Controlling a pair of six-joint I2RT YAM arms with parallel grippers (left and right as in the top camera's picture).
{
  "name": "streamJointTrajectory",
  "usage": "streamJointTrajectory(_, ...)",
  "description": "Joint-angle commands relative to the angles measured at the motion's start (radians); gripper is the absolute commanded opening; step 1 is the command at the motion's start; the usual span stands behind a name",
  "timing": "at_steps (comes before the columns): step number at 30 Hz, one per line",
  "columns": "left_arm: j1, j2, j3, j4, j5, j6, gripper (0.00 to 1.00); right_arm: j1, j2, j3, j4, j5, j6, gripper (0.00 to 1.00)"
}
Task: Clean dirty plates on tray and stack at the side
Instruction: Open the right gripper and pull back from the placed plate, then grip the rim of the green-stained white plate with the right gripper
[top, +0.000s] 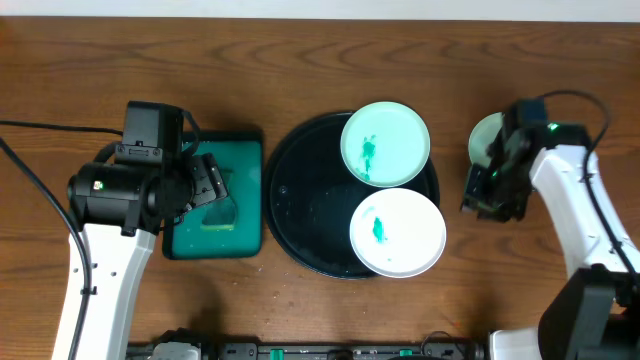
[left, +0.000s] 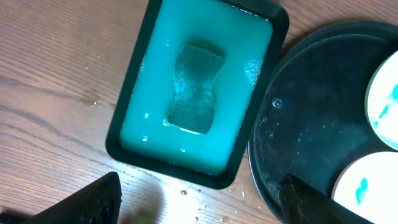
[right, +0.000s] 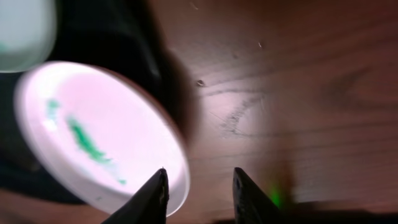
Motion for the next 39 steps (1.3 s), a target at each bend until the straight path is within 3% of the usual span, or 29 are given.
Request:
streamJointTrajectory(1,0.001,0.006,-0.001,-0.005,-0.008,-0.002,0.81,0.048,0.001,-0.090,0.040,0.047,0.047,0.29)
streamJointTrajectory(16,0.001,0.006,-0.001,-0.005,-0.008,-0.002,0.81,0.219,0.001,-0.198,0.174,0.047,0.058,0.33)
streamJointTrajectory(23,0.001,0.006,-0.001,-0.005,-0.008,-0.002,0.81,0.228,0.001,-0.270,0.226,0.044,0.058,0.31)
streamJointTrajectory(32,0.001,0.006,-0.001,-0.005,-0.008,-0.002,0.81,0.228,0.001,-0.308,0.284,0.036,0.061,0.03)
streamJointTrajectory(39,0.001,0.006,-0.001,-0.005,-0.008,-0.002,0.81,0.264,0.000,-0.308,0.314,0.009,0.000,0.01)
